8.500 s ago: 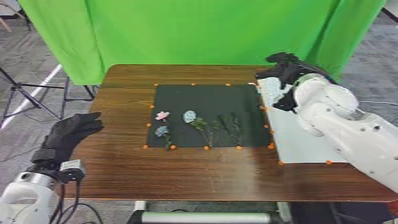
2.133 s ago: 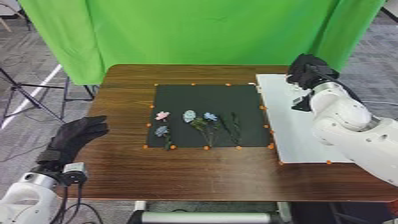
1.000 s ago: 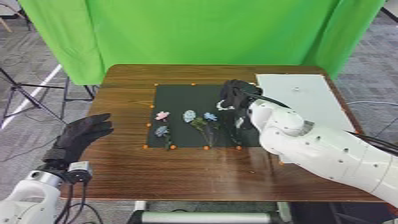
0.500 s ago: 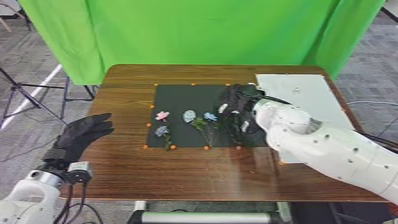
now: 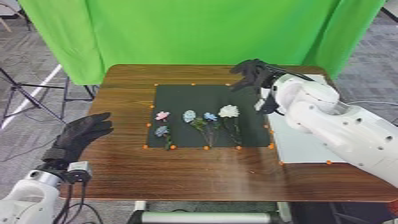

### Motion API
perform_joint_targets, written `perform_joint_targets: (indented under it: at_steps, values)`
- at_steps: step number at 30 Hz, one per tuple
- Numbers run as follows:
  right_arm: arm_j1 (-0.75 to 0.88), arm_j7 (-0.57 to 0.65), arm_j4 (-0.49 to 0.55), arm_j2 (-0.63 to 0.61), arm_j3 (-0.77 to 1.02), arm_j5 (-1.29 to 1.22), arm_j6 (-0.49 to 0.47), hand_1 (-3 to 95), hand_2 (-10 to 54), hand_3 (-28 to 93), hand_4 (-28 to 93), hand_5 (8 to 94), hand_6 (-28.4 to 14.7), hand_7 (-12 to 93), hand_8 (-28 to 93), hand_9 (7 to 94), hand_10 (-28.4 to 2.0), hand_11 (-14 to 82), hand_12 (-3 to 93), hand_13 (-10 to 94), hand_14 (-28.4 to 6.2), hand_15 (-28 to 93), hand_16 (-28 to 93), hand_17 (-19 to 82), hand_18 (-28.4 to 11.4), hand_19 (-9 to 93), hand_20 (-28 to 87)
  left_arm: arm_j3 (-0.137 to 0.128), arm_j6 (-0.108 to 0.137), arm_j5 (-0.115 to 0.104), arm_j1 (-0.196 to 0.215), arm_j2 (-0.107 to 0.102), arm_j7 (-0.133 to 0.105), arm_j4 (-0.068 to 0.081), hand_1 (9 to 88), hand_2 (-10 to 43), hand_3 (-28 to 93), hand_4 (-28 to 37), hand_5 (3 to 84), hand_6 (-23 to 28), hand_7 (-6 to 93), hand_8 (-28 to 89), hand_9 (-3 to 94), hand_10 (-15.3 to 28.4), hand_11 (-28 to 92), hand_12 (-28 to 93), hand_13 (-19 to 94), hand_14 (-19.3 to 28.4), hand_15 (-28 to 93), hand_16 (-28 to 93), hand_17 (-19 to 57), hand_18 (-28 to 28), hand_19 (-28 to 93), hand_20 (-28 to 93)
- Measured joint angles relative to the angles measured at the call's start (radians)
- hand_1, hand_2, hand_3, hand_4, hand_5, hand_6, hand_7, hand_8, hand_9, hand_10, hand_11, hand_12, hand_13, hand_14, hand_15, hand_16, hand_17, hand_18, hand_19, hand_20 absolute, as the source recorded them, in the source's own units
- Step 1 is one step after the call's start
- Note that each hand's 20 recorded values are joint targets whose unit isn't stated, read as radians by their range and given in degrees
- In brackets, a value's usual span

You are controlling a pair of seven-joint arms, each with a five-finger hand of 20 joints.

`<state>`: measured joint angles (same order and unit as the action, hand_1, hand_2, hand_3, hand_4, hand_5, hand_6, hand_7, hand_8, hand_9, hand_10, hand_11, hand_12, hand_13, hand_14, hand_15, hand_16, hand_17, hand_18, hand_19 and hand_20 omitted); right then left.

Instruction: Arrange flowers

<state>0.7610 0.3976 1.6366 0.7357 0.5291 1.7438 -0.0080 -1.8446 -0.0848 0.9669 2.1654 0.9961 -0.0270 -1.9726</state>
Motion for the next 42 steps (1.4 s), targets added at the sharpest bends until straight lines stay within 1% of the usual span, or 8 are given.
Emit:
perform_joint_targets:
  at_steps: [4, 10, 27, 30, 34, 36, 39, 42]
  values:
    - [-0.063, 0.136, -0.124, 0.027, -0.069, 0.081, 0.109, 26.9, -9.5, 63, -13, 39.2, -2.3, 4, -4, 41.8, -18.1, 4.6, 15.8, 80, -5.0, 63, 29, 52, -18.8, 93, 48, 0.001, 0.000, 0.001, -0.001, 0.000, 0.001, 0.000, 29.0, 3.7, 59, -20.9, 41.3, 3.1, 16.8, -7, 42.9, 15.4, 19, 11, 35, 19.8, 18, -3, 5.2, 12.9, 10, 12]
    - [-0.098, 0.222, -0.309, 0.073, -0.094, 0.213, 0.017, 27.2, -9.5, 62, -13, 38.8, -2.3, 4, -4, 41.1, -18.1, 4.4, 15.4, 80, -5.3, 63, 29, 51, -19.1, 93, 48, 0.001, -0.002, 0.001, -0.003, 0.000, 0.004, 0.000, 29.0, 3.8, 59, -20.9, 41.6, 3.3, 16.7, -7, 42.9, 15.4, 19, 11, 36, 19.8, 18, -3, 5.2, 12.9, 10, 11]
    - [-0.011, 0.279, -0.463, 0.110, -0.038, 0.233, -0.029, 29.7, -9.5, 62, -13, 43.5, -1.6, 6, -5, 44.3, -17.6, 5.4, 15.6, 80, -5.4, 64, 29, 52, -19.0, 93, 48, -0.003, -0.008, 0.002, -0.002, 0.006, 0.012, -0.001, 29.0, 4.2, 59, -21.0, 41.9, 3.3, 16.6, -7, 43.1, 15.5, 19, 11, 36, 19.9, 18, -3, 5.2, 12.9, 10, 11]
    - [0.003, 0.294, -0.473, 0.107, -0.018, 0.224, -0.044, 31.7, -9.1, 62, -12, 46.8, -1.9, 7, -5, 49.0, -16.7, 6.4, 15.7, 81, -5.6, 63, 28, 52, -19.1, 93, 48, -0.004, -0.008, 0.002, -0.001, 0.006, 0.014, -0.002, 28.9, 4.4, 59, -21.1, 41.9, 3.3, 16.7, -7, 43.1, 15.5, 19, 11, 36, 19.9, 18, -3, 5.2, 12.9, 10, 11]
    - [0.008, 0.302, -0.472, 0.100, -0.006, 0.208, -0.054, 42.6, -7.6, 62, -14, 57.8, -0.7, 11, -7, 66.1, -13.7, 10.0, 17.2, 84, -4.8, 63, 28, 54, -18.8, 93, 49, -0.007, -0.008, 0.002, 0.002, 0.006, 0.016, -0.003, 28.8, 4.4, 59, -21.2, 41.9, 3.3, 16.6, -7, 43.0, 15.5, 19, 11, 36, 19.9, 18, -3, 5.3, 12.8, 10, 11]
    - [0.007, 0.302, -0.471, 0.099, 0.007, 0.198, -0.055, 50.3, -6.7, 58, -15, 62.2, -0.4, 13, -2, 72.1, -13.5, 12.3, 18.4, 85, -4.1, 63, 29, 56, -18.3, 93, 51, -0.008, -0.008, 0.001, 0.003, 0.006, 0.017, -0.003, 28.7, 4.6, 59, -21.4, 42.0, 3.3, 16.6, -7, 43.0, 15.4, 19, 11, 36, 19.9, 18, -3, 5.3, 12.8, 10, 11]
    - [0.000, 0.298, -0.467, 0.093, 0.003, 0.188, -0.038, 60.4, -6.4, 51, -15, 69.7, -0.6, 14, 6, 80.7, -12.5, 10.5, 28.1, 87, -3.2, 64, 30, 57, -17.6, 93, 53, -0.008, -0.008, 0.001, 0.004, 0.006, 0.019, -0.004, 28.7, 4.9, 59, -21.5, 42.0, 3.3, 16.6, -7, 43.1, 15.5, 19, 11, 36, 19.9, 18, -3, 5.3, 12.8, 10, 11]
    - [-0.009, 0.288, -0.460, 0.080, -0.037, 0.186, 0.019, 63.2, -7.0, 53, -15, 75.0, 0.0, 16, 7, 84.8, -12.1, 8.5, 31.9, 87, -2.7, 64, 30, 57, -17.3, 93, 53, -0.008, -0.008, 0.001, 0.005, 0.007, 0.022, -0.004, 28.7, 4.9, 59, -21.6, 42.0, 3.3, 16.5, -7, 43.1, 15.5, 19, 11, 36, 19.9, 18, -3, 5.3, 12.8, 10, 11]
